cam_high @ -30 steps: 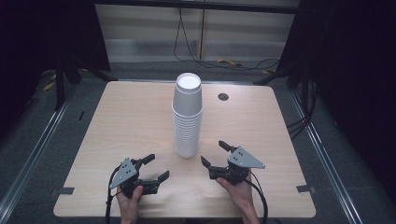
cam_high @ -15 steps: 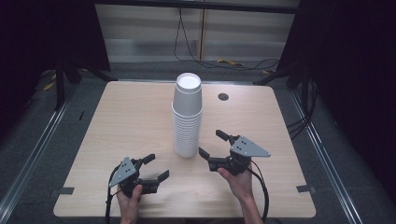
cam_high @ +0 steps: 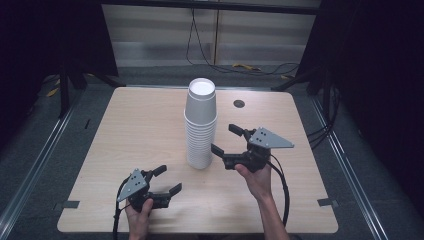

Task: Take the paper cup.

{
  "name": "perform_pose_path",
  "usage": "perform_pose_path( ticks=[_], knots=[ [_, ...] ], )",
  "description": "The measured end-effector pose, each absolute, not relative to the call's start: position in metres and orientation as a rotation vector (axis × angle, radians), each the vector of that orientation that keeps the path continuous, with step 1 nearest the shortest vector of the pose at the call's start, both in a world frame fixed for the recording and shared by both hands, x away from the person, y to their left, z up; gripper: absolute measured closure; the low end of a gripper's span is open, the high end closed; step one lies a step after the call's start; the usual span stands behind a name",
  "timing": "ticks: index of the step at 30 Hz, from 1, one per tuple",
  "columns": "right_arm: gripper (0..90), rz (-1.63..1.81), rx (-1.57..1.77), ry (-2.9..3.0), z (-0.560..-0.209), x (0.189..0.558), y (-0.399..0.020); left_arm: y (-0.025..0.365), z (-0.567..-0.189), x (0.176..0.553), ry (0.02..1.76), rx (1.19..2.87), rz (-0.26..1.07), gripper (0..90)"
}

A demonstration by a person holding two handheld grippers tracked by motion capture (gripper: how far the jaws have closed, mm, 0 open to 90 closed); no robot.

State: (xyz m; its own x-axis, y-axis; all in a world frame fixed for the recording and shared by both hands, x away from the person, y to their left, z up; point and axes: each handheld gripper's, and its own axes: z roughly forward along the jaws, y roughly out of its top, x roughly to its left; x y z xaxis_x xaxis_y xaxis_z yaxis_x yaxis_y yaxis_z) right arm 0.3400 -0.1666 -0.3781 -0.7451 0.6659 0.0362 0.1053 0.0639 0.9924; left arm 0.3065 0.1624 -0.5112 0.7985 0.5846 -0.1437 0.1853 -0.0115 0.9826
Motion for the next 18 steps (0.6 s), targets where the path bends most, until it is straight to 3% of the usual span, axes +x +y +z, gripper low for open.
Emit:
perform_pose_path(
  ticks=[18],
  knots=[
    [14.1,1.750,0.747,1.912,-0.334,0.361,-0.163,0.161,-0.511,0.307,0.641,1.590,0.348,15.7]
  ],
)
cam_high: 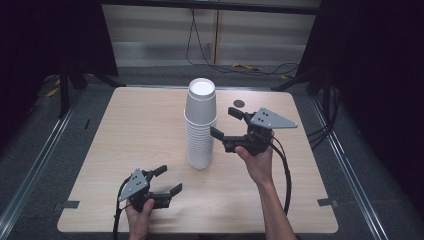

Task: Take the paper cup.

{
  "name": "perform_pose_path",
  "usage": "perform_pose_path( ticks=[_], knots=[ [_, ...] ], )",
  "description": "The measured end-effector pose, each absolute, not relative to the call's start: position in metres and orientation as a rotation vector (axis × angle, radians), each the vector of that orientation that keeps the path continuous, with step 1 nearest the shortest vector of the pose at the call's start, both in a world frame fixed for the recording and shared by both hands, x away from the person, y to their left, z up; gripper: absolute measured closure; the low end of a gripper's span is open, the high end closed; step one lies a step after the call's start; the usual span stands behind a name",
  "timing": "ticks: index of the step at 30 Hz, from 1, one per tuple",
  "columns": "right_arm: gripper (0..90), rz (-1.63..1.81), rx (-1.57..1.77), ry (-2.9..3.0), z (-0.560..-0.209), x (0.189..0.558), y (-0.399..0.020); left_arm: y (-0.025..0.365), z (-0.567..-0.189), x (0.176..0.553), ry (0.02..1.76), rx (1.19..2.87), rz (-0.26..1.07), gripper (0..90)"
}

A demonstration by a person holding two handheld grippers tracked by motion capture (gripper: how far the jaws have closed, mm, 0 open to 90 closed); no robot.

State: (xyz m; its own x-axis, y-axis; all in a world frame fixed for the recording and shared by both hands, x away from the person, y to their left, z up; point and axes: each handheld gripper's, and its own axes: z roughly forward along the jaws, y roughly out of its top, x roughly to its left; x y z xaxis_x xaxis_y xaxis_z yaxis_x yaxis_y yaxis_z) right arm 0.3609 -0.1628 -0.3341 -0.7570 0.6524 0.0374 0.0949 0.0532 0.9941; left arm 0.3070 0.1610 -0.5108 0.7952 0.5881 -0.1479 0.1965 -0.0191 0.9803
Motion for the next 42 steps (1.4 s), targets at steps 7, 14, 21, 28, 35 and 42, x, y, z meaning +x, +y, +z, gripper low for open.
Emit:
perform_pose_path(
  ticks=[7,14,21,28,35,42],
  knots=[
    [13.9,1.777,0.714,1.946,-0.318,0.369,-0.157,0.160,-0.511,0.307,0.634,1.593,0.348,15.7],
    [13.4,1.783,0.707,1.991,-0.305,0.381,-0.151,0.160,-0.511,0.306,0.636,1.595,0.348,15.7],
    [13.3,1.759,0.718,2.035,-0.297,0.397,-0.142,0.159,-0.510,0.306,0.632,1.600,0.368,15.7],
    [13.4,1.727,0.717,2.092,-0.289,0.408,-0.136,0.159,-0.510,0.307,0.624,1.599,0.371,15.7],
    [13.9,1.656,0.717,2.177,-0.281,0.416,-0.127,0.159,-0.511,0.306,0.631,1.595,0.365,15.7],
    [13.8,1.526,0.721,2.255,-0.274,0.422,-0.121,0.159,-0.511,0.306,0.632,1.594,0.365,15.7]
  ],
)
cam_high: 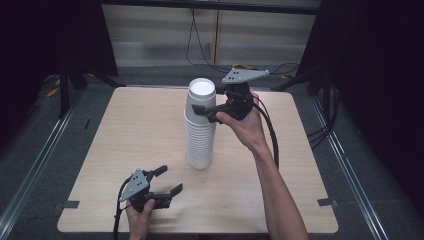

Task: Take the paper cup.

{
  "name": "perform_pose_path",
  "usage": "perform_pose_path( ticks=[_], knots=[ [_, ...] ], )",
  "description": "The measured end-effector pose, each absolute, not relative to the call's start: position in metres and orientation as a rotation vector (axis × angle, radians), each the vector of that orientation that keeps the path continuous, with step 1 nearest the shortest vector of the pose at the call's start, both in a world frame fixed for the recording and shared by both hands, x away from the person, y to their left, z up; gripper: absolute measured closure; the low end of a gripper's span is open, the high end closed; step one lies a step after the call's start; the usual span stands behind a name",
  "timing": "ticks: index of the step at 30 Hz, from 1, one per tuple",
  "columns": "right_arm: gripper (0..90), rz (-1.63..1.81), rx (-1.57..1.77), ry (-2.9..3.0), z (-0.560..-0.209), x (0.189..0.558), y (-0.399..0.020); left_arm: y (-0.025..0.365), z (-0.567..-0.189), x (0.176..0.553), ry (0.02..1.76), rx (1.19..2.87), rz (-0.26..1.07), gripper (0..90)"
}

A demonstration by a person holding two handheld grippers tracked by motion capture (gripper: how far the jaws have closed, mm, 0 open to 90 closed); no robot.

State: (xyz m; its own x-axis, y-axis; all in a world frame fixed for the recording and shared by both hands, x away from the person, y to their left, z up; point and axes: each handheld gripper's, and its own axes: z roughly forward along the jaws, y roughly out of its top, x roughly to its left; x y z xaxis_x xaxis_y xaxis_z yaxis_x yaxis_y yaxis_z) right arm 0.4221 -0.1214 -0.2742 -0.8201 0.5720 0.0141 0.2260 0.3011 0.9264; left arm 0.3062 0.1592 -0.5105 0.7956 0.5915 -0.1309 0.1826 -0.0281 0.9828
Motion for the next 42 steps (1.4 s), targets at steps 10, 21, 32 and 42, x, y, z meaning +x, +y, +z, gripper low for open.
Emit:
perform_pose_path(
  ticks=[10,21,32,42],
  knots=[
    [15.1,1.471,0.712,2.334,-0.267,0.428,-0.118,0.159,-0.510,0.307,0.628,1.597,0.359,15.7],
    [16.6,1.436,0.698,2.368,-0.267,0.431,-0.112,0.159,-0.510,0.307,0.628,1.599,0.357,15.7],
    [18.1,1.418,0.687,2.383,-0.264,0.432,-0.111,0.159,-0.511,0.306,0.628,1.597,0.359,15.7],
    [18.7,1.421,0.687,2.375,-0.263,0.432,-0.111,0.160,-0.510,0.307,0.619,1.601,0.371,15.7]
  ],
)
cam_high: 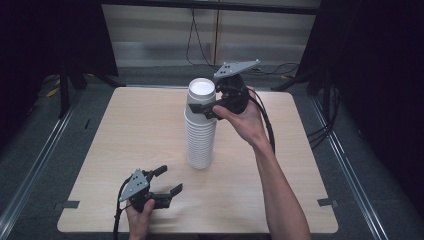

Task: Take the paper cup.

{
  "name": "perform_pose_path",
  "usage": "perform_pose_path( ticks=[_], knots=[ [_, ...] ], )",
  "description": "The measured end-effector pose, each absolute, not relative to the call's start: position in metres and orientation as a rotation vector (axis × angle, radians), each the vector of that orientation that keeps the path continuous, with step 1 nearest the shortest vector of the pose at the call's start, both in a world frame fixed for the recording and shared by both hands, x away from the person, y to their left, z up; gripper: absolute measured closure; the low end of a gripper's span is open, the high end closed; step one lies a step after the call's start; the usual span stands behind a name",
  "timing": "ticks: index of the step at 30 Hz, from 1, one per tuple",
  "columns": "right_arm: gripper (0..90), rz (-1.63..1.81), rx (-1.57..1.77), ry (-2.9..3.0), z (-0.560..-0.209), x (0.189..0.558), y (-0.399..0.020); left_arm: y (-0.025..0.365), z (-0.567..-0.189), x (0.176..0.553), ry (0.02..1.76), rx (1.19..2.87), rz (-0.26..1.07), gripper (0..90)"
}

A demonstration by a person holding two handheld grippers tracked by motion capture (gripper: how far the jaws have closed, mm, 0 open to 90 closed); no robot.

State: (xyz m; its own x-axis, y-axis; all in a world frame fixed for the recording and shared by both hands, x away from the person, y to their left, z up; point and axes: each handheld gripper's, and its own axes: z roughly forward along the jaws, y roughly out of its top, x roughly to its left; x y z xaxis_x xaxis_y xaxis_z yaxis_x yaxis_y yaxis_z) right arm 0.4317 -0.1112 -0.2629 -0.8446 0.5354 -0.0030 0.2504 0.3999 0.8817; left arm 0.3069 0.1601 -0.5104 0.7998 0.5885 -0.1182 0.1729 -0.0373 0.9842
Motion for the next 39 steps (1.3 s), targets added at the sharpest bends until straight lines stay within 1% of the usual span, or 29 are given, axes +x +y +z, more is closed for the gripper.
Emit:
perform_pose_path(
  ticks=[20,24,37,39],
  knots=[
    [19.7,1.393,0.686,2.403,-0.258,0.434,-0.109,0.160,-0.511,0.307,0.630,1.599,0.354,15.7],
    [19.9,1.464,0.690,2.349,-0.252,0.431,-0.113,0.160,-0.510,0.307,0.624,1.607,0.356,15.7],
    [20.3,1.532,0.698,2.308,-0.242,0.430,-0.120,0.160,-0.510,0.308,0.617,1.614,0.364,15.7],
    [20.5,1.566,0.704,2.288,-0.240,0.429,-0.123,0.159,-0.510,0.307,0.639,1.600,0.357,15.7]
  ],
)
